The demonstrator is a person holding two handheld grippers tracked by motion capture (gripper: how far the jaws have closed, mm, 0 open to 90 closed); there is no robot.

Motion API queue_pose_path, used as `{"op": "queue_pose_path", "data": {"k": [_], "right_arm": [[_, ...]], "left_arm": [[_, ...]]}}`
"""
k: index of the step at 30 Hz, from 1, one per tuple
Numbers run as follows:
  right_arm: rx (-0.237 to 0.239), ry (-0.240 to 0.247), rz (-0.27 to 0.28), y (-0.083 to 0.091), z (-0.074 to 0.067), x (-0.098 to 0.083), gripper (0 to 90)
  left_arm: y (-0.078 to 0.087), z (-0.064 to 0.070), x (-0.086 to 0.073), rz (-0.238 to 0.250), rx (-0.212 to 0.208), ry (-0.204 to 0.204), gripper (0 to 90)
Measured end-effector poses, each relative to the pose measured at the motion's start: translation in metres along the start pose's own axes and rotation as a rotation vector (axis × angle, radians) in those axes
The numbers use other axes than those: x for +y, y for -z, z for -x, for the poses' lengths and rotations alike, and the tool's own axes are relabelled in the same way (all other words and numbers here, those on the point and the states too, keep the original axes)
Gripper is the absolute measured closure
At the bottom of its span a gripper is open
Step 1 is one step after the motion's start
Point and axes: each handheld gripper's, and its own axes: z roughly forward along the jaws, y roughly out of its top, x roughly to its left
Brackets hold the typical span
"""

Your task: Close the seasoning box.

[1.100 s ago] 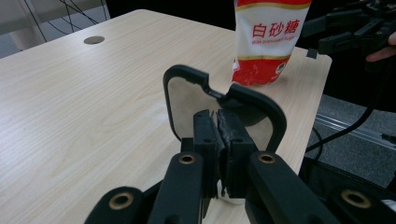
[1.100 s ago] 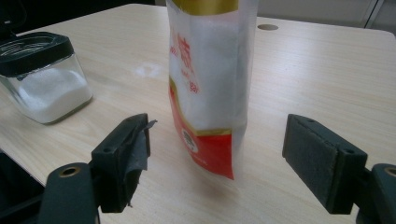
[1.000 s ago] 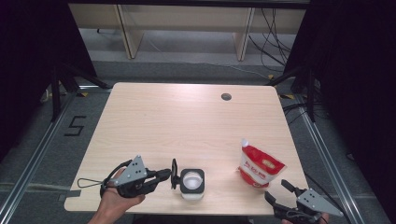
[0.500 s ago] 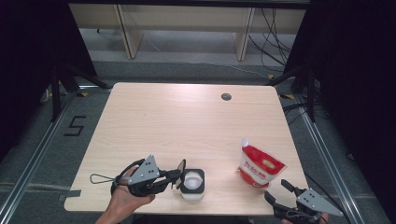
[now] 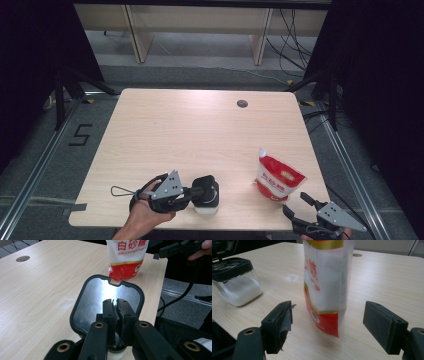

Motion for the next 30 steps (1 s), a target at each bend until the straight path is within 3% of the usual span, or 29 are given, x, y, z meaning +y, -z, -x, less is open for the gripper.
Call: {"op": "queue_pose_path", "data": {"k": [6, 8, 9, 10, 12, 16, 20, 22, 23, 26, 28, 30], "right_arm": [[-0.002, -0.001, -0.004, 0.000, -0.001, 0.000, 24.7], [0.001, 0.030, -0.006, 0.000, 0.001, 0.000, 24.7], [-0.002, 0.018, 0.000, -0.001, 0.000, 0.000, 24.7], [0.006, 0.010, -0.003, -0.001, 0.000, 0.000, 24.7], [0.014, 0.010, 0.001, -0.001, 0.000, 0.000, 24.7], [0.017, 0.012, 0.000, -0.001, 0.000, 0.000, 24.7], [0.008, 0.015, 0.001, -0.001, 0.000, 0.000, 24.7], [0.005, 0.016, 0.006, -0.001, 0.000, 0.000, 24.7], [0.001, 0.027, 0.013, -0.002, 0.000, 0.000, 24.7], [0.012, 0.015, 0.000, -0.002, -0.001, 0.000, 24.7], [-0.001, 0.037, 0.001, -0.001, 0.000, 0.000, 24.7], [0.000, 0.037, 0.012, -0.002, 0.001, 0.000, 24.6]], "left_arm": [[-0.007, 0.001, -0.005, -0.032, -0.005, -0.008, 84.0], [-0.010, 0.001, -0.008, -0.031, -0.014, 0.002, 83.9], [-0.011, 0.001, -0.008, -0.040, -0.011, -0.009, 83.8], [-0.012, 0.001, -0.009, -0.035, -0.024, 0.009, 83.9], [-0.011, 0.001, -0.008, -0.044, -0.008, -0.001, 83.7], [-0.008, 0.001, -0.008, -0.017, -0.013, 0.005, 80.2], [0.000, -0.004, -0.006, 0.031, -0.039, 0.042, 71.4], [0.005, -0.005, -0.006, 0.049, -0.030, 0.067, 65.9], [0.008, -0.007, -0.006, 0.046, -0.025, 0.056, 62.6], [0.016, -0.009, -0.008, 0.053, -0.006, 0.080, 54.9], [0.021, -0.011, -0.011, 0.056, 0.005, 0.089, 49.1], [0.026, -0.014, -0.014, 0.036, 0.025, 0.095, 43.0]]}}
